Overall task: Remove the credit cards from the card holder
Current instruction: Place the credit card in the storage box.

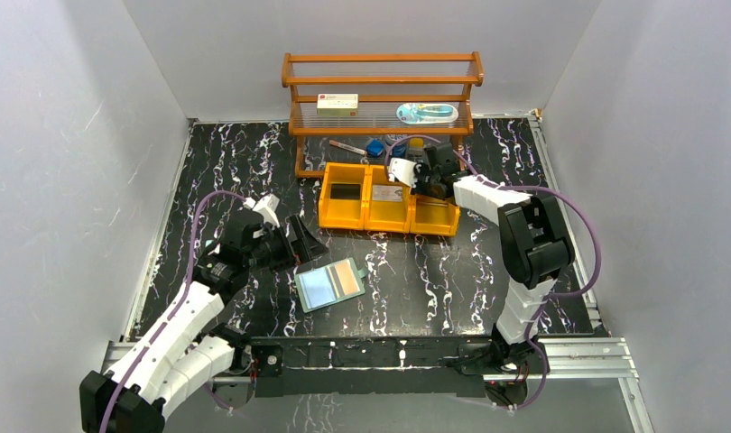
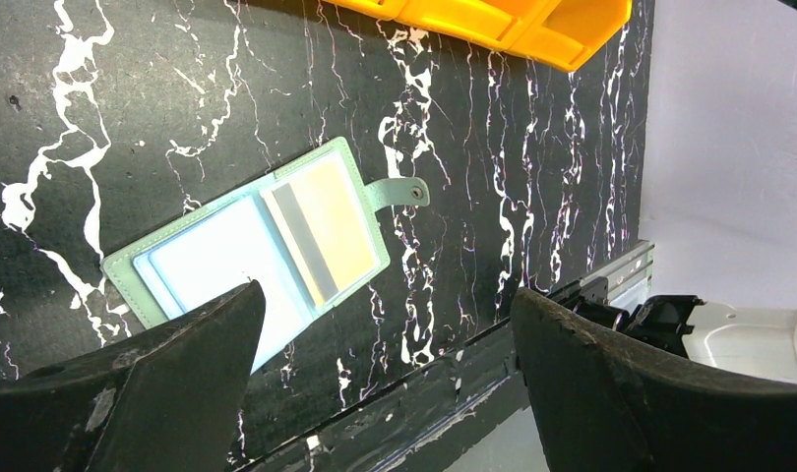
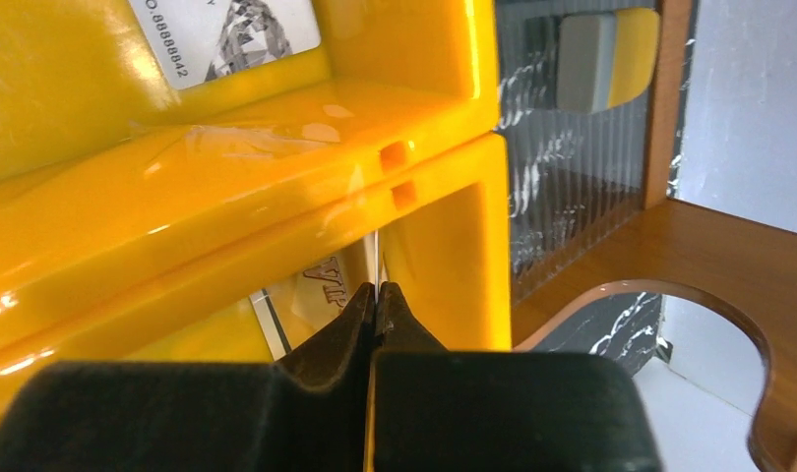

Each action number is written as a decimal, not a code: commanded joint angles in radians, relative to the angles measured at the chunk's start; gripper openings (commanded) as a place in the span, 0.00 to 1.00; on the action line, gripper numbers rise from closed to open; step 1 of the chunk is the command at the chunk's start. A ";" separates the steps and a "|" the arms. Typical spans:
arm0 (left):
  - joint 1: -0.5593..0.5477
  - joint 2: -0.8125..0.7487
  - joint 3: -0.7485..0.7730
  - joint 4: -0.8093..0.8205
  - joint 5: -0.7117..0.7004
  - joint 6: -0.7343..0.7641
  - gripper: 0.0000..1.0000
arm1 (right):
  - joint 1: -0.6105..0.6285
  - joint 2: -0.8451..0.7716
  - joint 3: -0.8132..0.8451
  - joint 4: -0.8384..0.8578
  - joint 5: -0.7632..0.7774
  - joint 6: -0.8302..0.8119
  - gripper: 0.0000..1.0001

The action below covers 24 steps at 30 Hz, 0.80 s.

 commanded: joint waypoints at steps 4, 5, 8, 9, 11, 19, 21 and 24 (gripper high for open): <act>0.006 -0.022 0.038 -0.025 -0.010 0.020 0.95 | -0.006 -0.005 0.024 -0.041 -0.046 -0.039 0.08; 0.005 -0.020 0.038 -0.024 -0.010 0.020 0.95 | -0.005 -0.011 0.017 -0.045 -0.055 -0.039 0.09; 0.005 -0.008 0.038 -0.015 -0.002 0.019 0.95 | -0.006 -0.022 -0.004 -0.059 -0.059 -0.044 0.17; 0.005 -0.004 0.039 -0.013 0.001 0.020 0.95 | -0.007 -0.023 -0.004 -0.065 -0.057 -0.045 0.18; 0.005 0.002 0.042 -0.013 0.005 0.021 0.95 | -0.007 -0.026 -0.006 -0.079 -0.062 -0.043 0.23; 0.005 -0.006 0.042 -0.019 0.001 0.018 0.95 | -0.007 -0.017 -0.002 -0.086 -0.026 -0.033 0.27; 0.005 -0.005 0.042 -0.018 0.001 0.017 0.95 | -0.006 -0.015 0.000 -0.089 -0.021 -0.031 0.27; 0.005 0.001 0.042 -0.015 0.003 0.016 0.95 | -0.007 -0.017 -0.003 -0.084 -0.011 -0.018 0.27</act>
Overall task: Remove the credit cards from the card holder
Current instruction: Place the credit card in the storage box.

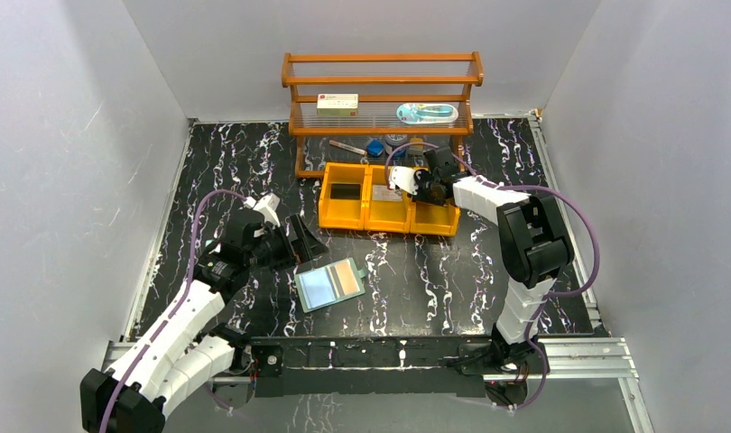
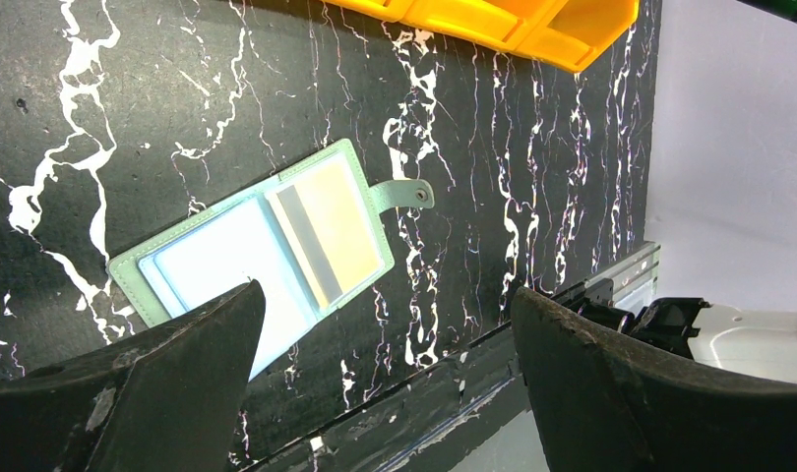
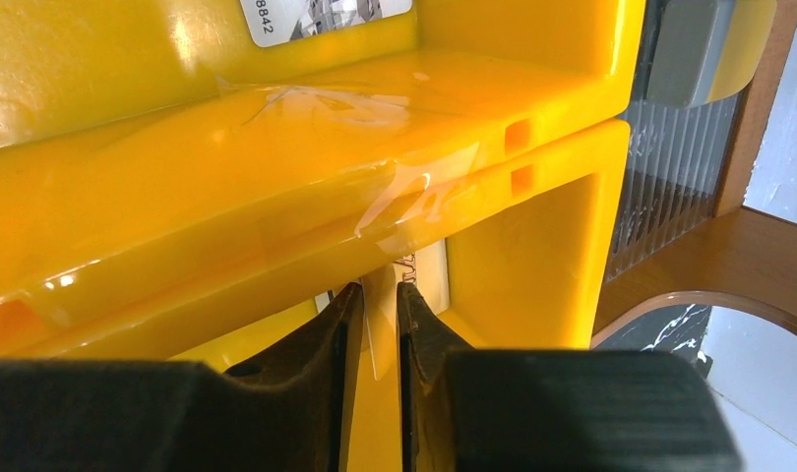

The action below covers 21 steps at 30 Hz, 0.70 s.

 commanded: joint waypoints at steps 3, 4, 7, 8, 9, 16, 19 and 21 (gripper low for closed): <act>0.006 0.003 0.040 -0.008 0.018 0.008 0.95 | -0.007 -0.030 0.014 -0.017 0.026 0.025 0.28; 0.005 0.006 0.039 -0.006 0.021 0.008 0.95 | -0.007 -0.031 0.012 -0.011 0.030 0.039 0.28; 0.006 0.010 0.036 -0.001 0.027 0.006 0.95 | -0.010 -0.037 0.007 0.013 0.025 0.064 0.29; 0.005 0.010 0.036 -0.001 0.028 0.006 0.95 | -0.011 -0.039 0.010 0.007 0.026 0.070 0.29; 0.005 0.010 0.036 -0.002 0.029 0.004 0.95 | -0.011 -0.043 0.014 0.004 0.023 0.078 0.29; 0.005 -0.004 0.027 -0.007 0.024 0.000 0.95 | -0.010 -0.067 0.033 -0.022 0.014 0.100 0.30; 0.005 0.004 0.022 -0.004 0.030 -0.006 0.95 | -0.011 -0.080 0.032 -0.028 -0.002 0.118 0.32; 0.005 0.009 0.022 -0.001 0.041 -0.008 0.95 | -0.011 -0.079 0.025 -0.013 -0.001 0.126 0.32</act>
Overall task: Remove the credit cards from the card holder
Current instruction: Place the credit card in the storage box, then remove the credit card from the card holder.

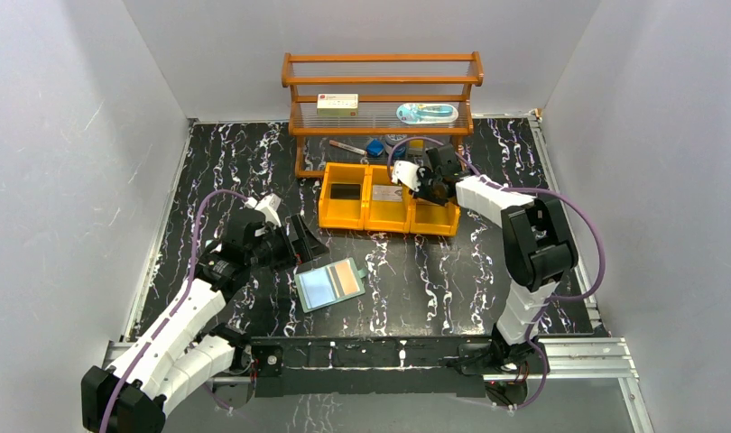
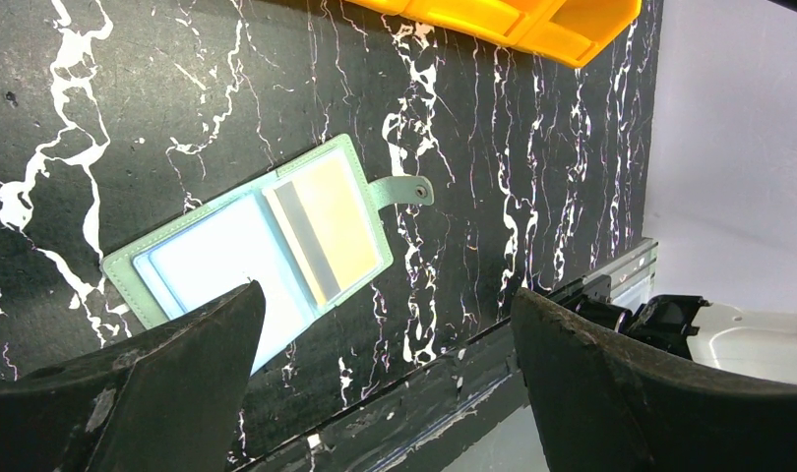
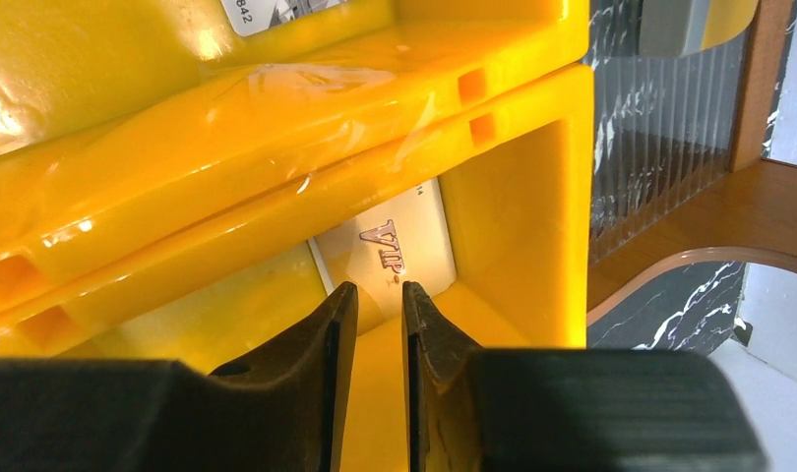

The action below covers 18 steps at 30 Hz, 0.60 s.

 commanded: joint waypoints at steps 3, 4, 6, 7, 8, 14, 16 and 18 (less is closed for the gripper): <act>0.005 -0.001 0.022 -0.003 0.035 -0.004 0.95 | -0.005 -0.065 0.049 0.026 -0.009 0.111 0.32; 0.005 -0.001 0.021 -0.003 0.033 -0.005 0.95 | -0.004 -0.074 0.062 0.032 -0.010 0.151 0.32; 0.005 0.003 0.018 -0.007 0.031 -0.011 0.95 | -0.005 -0.124 0.090 0.053 -0.011 0.303 0.33; 0.004 0.008 0.017 -0.010 0.032 -0.012 0.95 | -0.006 -0.152 0.096 0.079 -0.015 0.388 0.35; 0.005 0.010 0.016 -0.011 0.032 -0.014 0.95 | -0.005 -0.182 0.099 0.099 -0.041 0.472 0.37; 0.005 0.011 0.025 -0.053 -0.022 -0.024 0.94 | -0.006 -0.347 0.026 0.165 -0.058 1.225 0.91; 0.005 0.018 0.033 -0.083 -0.055 -0.028 0.93 | -0.008 -0.379 -0.001 0.137 -0.115 1.367 0.98; 0.005 0.029 0.036 -0.109 -0.088 -0.036 0.92 | -0.008 -0.398 -0.041 0.149 -0.268 1.443 0.98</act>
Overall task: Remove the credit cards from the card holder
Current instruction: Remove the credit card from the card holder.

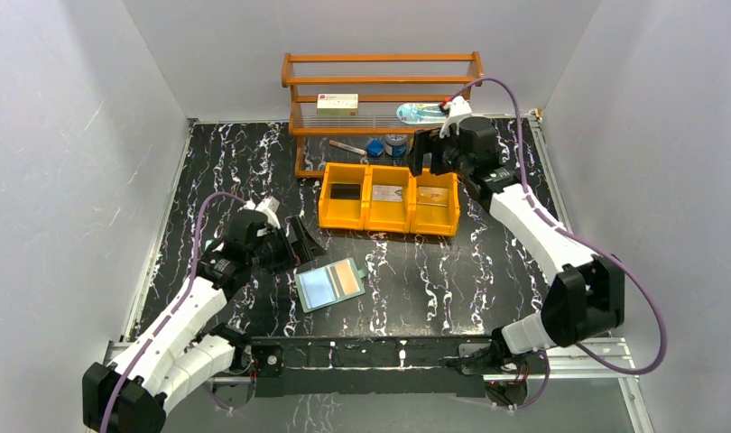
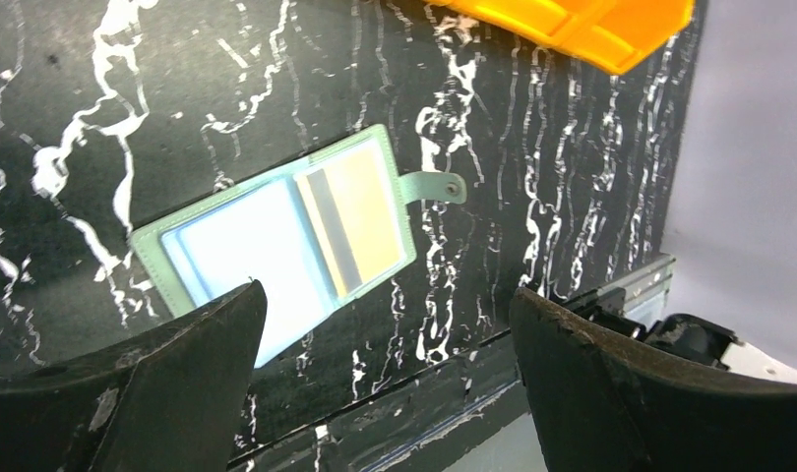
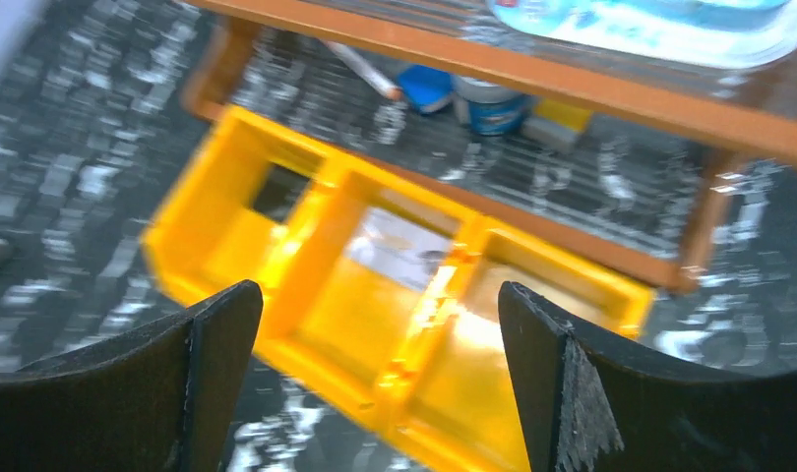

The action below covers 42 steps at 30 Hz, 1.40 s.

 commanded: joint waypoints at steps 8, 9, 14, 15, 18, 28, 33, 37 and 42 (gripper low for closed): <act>0.005 0.085 0.026 -0.119 -0.078 -0.067 0.90 | 0.055 -0.041 -0.335 0.396 -0.573 0.875 0.98; 0.005 0.089 0.022 -0.120 -0.077 -0.070 0.89 | 0.093 -0.044 -0.333 0.355 -0.529 0.847 0.98; 0.005 0.087 0.010 -0.136 -0.089 -0.085 0.87 | 0.317 -0.041 -0.268 0.095 -0.228 0.748 0.98; 0.005 0.087 0.008 -0.140 -0.092 -0.084 0.86 | 0.347 -0.036 -0.266 0.062 -0.182 0.747 0.98; 0.005 0.091 -0.004 -0.140 -0.083 -0.082 0.84 | 0.416 -0.020 -0.258 -0.006 -0.087 0.758 0.88; 0.005 0.154 -0.031 -0.112 0.002 -0.056 0.74 | 0.528 0.096 -0.209 -0.086 -0.051 0.778 0.63; 0.005 0.162 -0.032 -0.150 -0.048 -0.057 0.68 | 0.555 0.176 -0.167 -0.096 -0.077 0.777 0.54; 0.005 0.166 -0.036 -0.186 -0.100 -0.069 0.71 | 0.571 0.239 -0.130 -0.106 -0.098 0.777 0.51; 0.005 0.187 -0.051 -0.184 -0.098 -0.069 0.72 | 0.576 0.274 -0.107 -0.153 -0.064 0.777 0.50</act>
